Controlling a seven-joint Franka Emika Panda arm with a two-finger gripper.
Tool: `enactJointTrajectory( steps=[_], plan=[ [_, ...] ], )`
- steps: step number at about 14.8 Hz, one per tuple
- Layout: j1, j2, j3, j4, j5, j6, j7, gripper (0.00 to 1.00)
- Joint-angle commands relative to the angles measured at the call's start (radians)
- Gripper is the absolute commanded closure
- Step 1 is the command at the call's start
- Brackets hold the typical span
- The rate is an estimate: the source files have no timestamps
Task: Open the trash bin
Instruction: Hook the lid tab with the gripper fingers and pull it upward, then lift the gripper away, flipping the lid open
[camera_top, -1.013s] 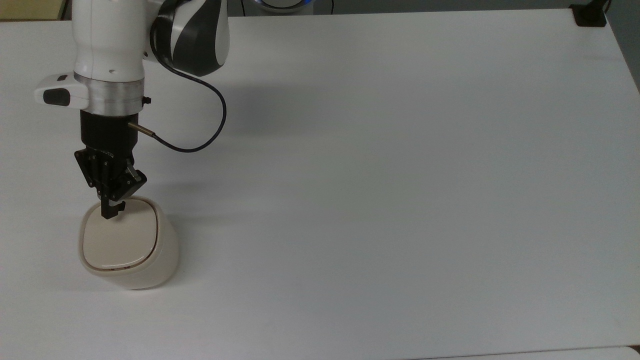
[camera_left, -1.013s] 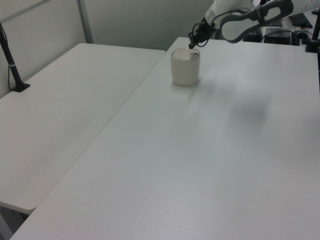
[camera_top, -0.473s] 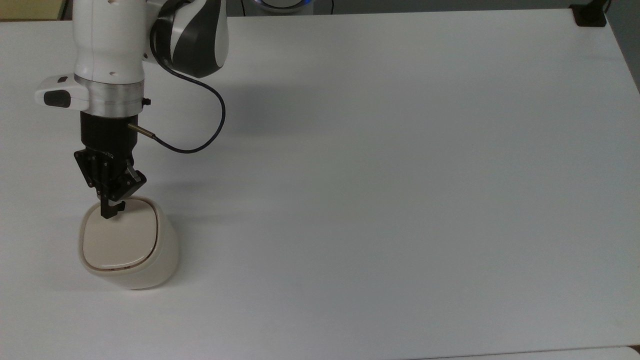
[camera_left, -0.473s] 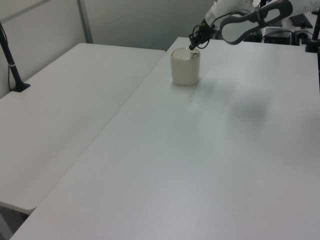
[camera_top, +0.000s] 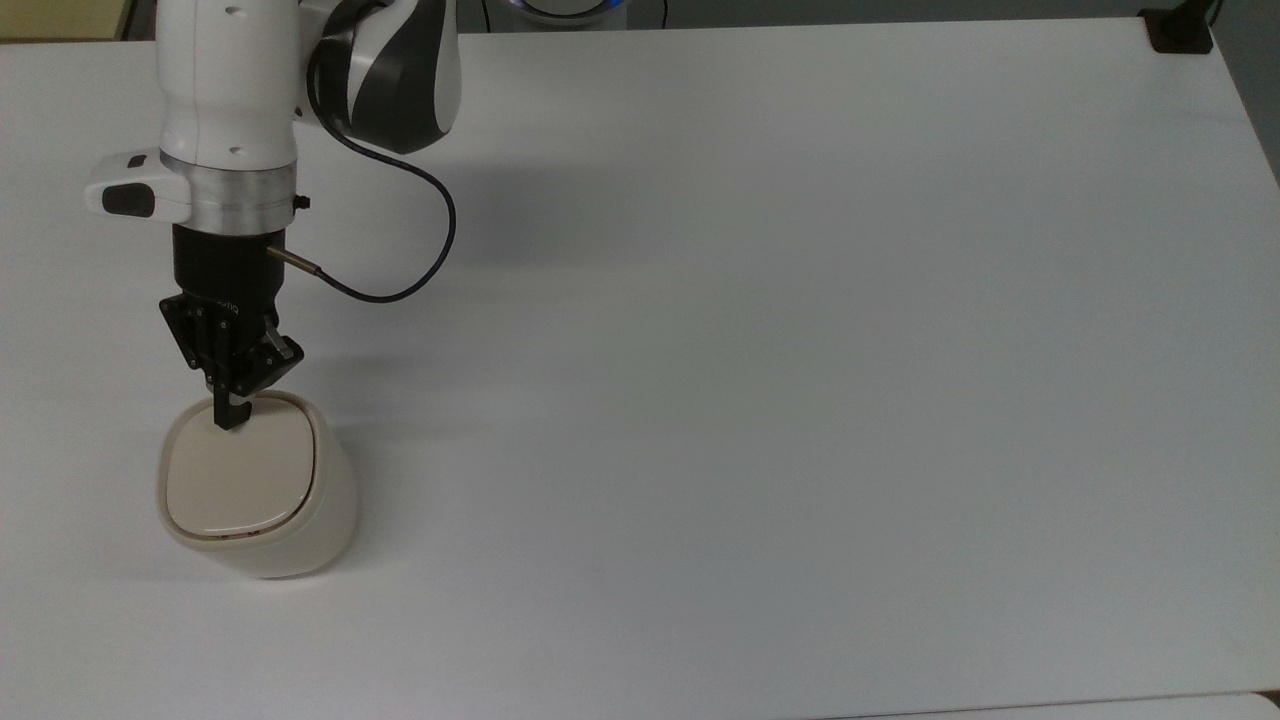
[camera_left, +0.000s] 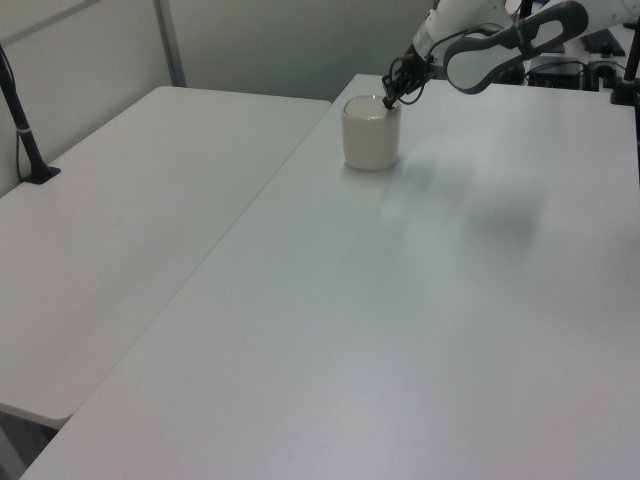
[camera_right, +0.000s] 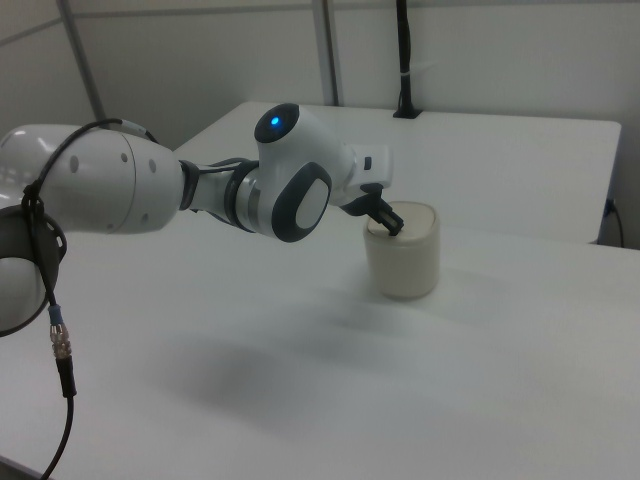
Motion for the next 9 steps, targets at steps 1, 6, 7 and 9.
enactJointTrajectory(
  steps=[1, 6, 7, 9],
  plan=[
    [0.011, -0.041, -0.012, -0.084, -0.042, 0.001, -0.012, 1.0],
    [-0.003, -0.098, -0.01, -0.075, -0.019, -0.002, 0.039, 1.0],
    [-0.003, -0.121, -0.01, -0.07, 0.001, -0.004, 0.07, 1.0],
    [-0.002, -0.165, -0.004, -0.038, 0.047, -0.086, 0.101, 1.0]
  ],
)
